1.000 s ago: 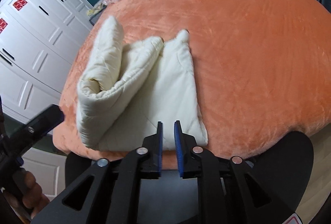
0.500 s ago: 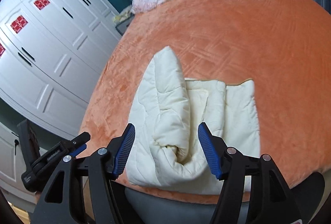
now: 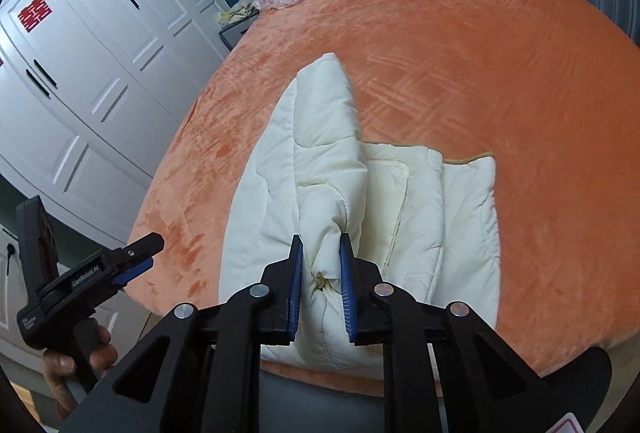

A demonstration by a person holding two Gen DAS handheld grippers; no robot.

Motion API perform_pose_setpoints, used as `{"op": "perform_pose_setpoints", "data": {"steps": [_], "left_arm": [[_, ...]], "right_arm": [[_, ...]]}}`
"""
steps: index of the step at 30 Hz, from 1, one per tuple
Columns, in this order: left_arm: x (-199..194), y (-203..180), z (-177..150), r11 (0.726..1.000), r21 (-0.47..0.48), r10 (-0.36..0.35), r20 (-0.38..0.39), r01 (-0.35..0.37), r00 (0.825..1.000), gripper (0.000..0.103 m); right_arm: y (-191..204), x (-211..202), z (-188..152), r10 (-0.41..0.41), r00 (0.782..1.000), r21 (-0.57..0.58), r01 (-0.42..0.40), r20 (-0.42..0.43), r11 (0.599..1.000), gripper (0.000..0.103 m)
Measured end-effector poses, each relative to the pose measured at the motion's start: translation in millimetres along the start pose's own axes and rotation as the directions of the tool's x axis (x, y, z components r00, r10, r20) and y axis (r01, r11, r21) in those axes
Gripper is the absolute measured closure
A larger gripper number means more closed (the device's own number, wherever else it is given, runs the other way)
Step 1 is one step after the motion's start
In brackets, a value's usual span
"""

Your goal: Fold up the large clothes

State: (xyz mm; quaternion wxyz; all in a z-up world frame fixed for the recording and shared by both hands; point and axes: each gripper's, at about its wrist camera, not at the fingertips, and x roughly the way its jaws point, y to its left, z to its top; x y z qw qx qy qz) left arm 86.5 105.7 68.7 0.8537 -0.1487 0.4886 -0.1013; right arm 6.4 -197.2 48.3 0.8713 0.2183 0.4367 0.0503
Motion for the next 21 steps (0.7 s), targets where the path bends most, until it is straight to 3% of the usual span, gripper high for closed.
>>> {"op": "perform_pose_setpoints", "data": {"steps": [10,15,21], "left_arm": [[22,-61,-38,0.984,0.17,-0.046,-0.09,0.06,0.995,0.039],[35,-89,-57,0.968,0.233,-0.058,-0.134,0.089,0.989,0.039],[52,-112,-73,0.947,0.319,0.002,-0.159,0.049,0.987,0.039]], "right_arm": [[-86,-47,-59,-0.103,0.994,0.168,0.098,0.024,0.981,0.089],[-102,-44,-75,-0.113,0.994,0.19,0.112,-0.004,0.975,0.089],[-109,-18,-95,-0.137,0.988,0.201,0.149,-0.071,0.968,0.089]]}}
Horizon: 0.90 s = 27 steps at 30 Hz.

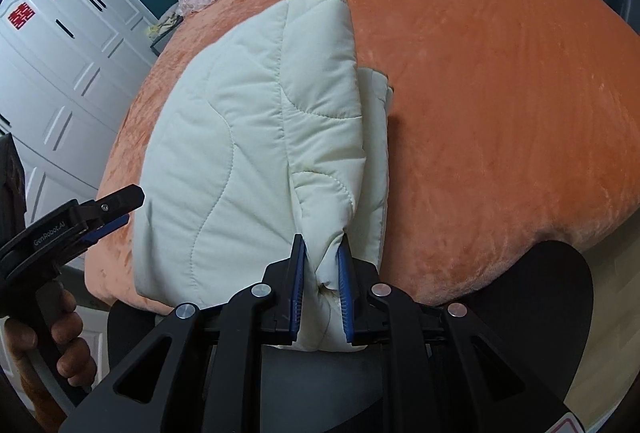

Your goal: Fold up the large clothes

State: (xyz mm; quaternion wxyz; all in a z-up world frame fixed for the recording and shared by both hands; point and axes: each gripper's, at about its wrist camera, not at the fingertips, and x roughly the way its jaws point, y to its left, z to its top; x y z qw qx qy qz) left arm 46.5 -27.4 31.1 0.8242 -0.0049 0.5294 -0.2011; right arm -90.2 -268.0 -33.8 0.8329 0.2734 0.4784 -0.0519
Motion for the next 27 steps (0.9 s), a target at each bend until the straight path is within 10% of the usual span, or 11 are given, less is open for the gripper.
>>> {"op": "perform_pose_setpoints", "data": {"steps": [27], "left_arm": [[51,-4,-12,0.98,0.087,0.181,-0.021,-0.179,0.983,0.024]], "right_arm": [[3,69,-4,-0.052,0.993,-0.025,0.05,-0.107,0.998,0.083]]}}
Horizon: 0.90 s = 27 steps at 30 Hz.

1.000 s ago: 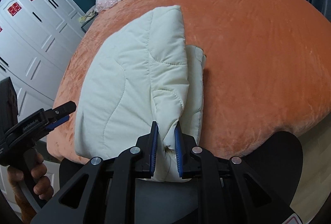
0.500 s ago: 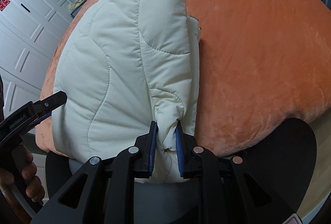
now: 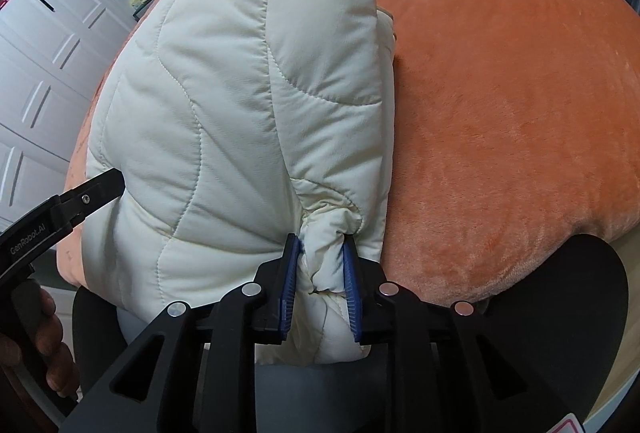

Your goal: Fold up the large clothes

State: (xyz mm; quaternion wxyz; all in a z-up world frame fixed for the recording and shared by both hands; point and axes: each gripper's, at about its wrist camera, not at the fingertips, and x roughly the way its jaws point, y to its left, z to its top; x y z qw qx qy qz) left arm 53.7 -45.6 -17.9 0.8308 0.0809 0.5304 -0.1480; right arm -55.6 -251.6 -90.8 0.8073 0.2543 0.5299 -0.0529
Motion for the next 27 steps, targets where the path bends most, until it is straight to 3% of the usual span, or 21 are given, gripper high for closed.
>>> {"op": "perform_pose_setpoints", "data": {"steps": [4,7,9,14,20,24,27], "left_arm": [[7,-2,-1,1.0,0.002,0.017,0.002,-0.017,1.0,0.021],[14,-1,0,1.0,-0.003,0.028,0.005,-0.028,1.0,0.014],[19,4,3,0.999,-0.017,0.027,-0.004,-0.027,1.0,0.005],[8,33,18,0.99,-0.113,-0.096,-0.058,0.089,0.994,0.009],[-45,50,63,0.986,-0.129,-0.096,0.087,0.107,0.992,0.012],[-56,41,102,0.989,-0.097,-0.096,0.151,0.112,0.984,0.011],[-45,26,123,0.994,-0.066,-0.081,0.14,0.091,0.987,0.011]], "right_arm": [[0,5,6,0.004,1.0,-0.006,-0.004,-0.002,1.0,0.082],[-5,8,11,0.028,1.0,0.009,-0.028,-0.005,1.0,0.08],[-15,7,11,0.068,0.998,0.054,-0.068,-0.011,0.996,0.073],[-22,-30,20,0.114,0.993,0.125,-0.112,-0.004,0.986,0.064],[-16,-94,68,0.118,0.976,0.123,-0.141,0.183,0.982,0.064],[-20,-92,112,0.155,0.96,0.184,-0.199,0.231,0.963,0.063],[-19,-71,137,0.154,0.964,0.24,-0.206,0.219,0.949,0.062]]}}
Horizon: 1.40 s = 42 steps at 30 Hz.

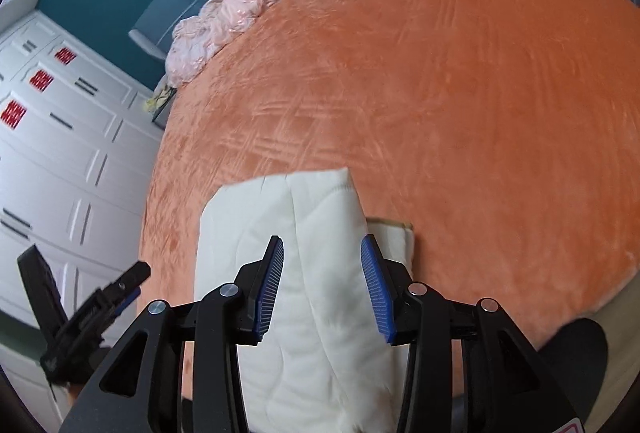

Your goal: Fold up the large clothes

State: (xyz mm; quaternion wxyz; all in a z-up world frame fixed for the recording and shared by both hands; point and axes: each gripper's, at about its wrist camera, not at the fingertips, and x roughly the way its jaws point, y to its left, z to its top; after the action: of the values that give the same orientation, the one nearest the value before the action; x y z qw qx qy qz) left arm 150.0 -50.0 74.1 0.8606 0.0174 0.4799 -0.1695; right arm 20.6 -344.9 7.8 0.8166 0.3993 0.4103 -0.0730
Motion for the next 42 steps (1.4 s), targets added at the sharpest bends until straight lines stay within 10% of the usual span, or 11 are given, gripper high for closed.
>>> {"op": "perform_pose_setpoints", "data": {"steps": [5,8,11,42], "left_arm": [[34,-14,7,1.0,0.016,0.02,-0.052,-0.019,0.998,0.012],[53,-16,4,1.0,0.016,0.022,-0.087,-0.02,0.996,0.012],[64,-19,-2,1.0,0.014,0.013,-0.107,-0.012,0.994,0.012],[159,-28,-42,0.986,0.083,0.15,-0.058,-0.144,0.987,0.005]], "right_arm": [[3,48,8,-0.065,0.996,0.057,0.069,-0.063,0.996,0.061],[-1,62,2,-0.068,0.995,0.085,0.074,-0.07,0.994,0.091],[-6,59,-5,-0.113,0.993,0.055,0.114,-0.024,0.992,0.096],[-28,145,-36,-0.266,0.963,-0.138,0.268,0.033,0.954,0.094]]}}
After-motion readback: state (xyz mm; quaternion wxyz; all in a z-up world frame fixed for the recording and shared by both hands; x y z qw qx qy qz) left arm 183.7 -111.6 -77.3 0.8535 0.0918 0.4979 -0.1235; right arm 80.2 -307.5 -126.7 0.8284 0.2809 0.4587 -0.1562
